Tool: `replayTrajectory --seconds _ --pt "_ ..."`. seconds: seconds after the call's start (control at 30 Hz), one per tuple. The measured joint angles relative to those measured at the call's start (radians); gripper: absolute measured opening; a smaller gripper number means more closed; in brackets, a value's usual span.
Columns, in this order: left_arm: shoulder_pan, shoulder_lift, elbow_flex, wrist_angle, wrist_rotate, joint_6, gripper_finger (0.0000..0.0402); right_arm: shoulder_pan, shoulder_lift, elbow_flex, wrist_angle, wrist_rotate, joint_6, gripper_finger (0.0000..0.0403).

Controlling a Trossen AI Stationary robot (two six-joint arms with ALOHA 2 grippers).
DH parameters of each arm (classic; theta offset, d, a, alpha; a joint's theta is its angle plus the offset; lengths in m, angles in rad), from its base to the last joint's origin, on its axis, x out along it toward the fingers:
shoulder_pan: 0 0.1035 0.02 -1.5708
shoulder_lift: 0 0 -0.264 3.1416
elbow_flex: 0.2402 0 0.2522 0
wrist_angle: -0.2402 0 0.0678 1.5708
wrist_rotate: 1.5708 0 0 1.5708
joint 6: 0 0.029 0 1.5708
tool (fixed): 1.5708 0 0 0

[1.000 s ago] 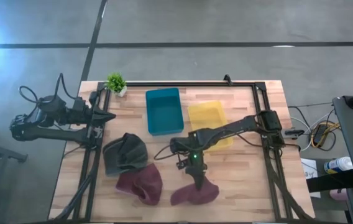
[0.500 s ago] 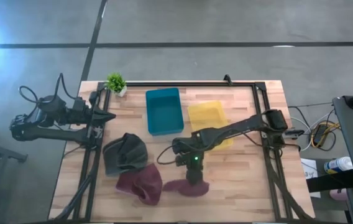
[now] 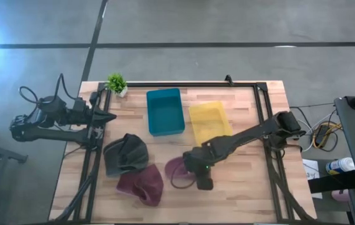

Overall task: Pick & Place hat
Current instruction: Put the top red cap into the yellow bin

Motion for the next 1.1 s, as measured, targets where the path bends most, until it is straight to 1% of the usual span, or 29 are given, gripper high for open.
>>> replayTrajectory --seconds 0.13,0.27,0.4,0.63,0.73,0.87,0.97,1.1 --pt "0.000 0.000 0.000 0.000 0.000 0.000 0.0000 0.041 0.059 0.000 -0.003 -0.115 0.029 0.0015" --pt "0.000 0.000 0.000 0.000 0.000 0.000 0.0000 0.077 0.123 0.000 -0.003 -0.175 0.061 0.0039" --pt "0.000 0.000 0.000 0.000 0.000 0.000 0.0000 0.103 0.165 -0.001 -0.011 -0.180 0.090 0.0083" --pt "0.000 0.000 0.000 0.000 0.000 0.000 0.0000 0.132 0.157 -0.001 -0.029 -0.165 0.093 0.0178" --pt "0.000 0.000 0.000 0.000 0.000 0.000 0.0000 0.146 0.139 0.002 -0.030 -0.124 0.089 0.0212" --pt "0.000 0.000 0.000 0.000 0.000 0.000 0.0000 0.169 0.115 0.012 -0.038 -0.044 0.088 0.0245" --pt "0.000 0.000 0.000 0.000 0.000 0.000 0.0000 0.185 0.086 0.026 -0.057 0.001 0.100 0.0258" --pt "0.000 0.000 0.000 0.000 0.000 0.000 0.0000 0.208 0.040 0.046 -0.108 0.139 0.104 0.0259"
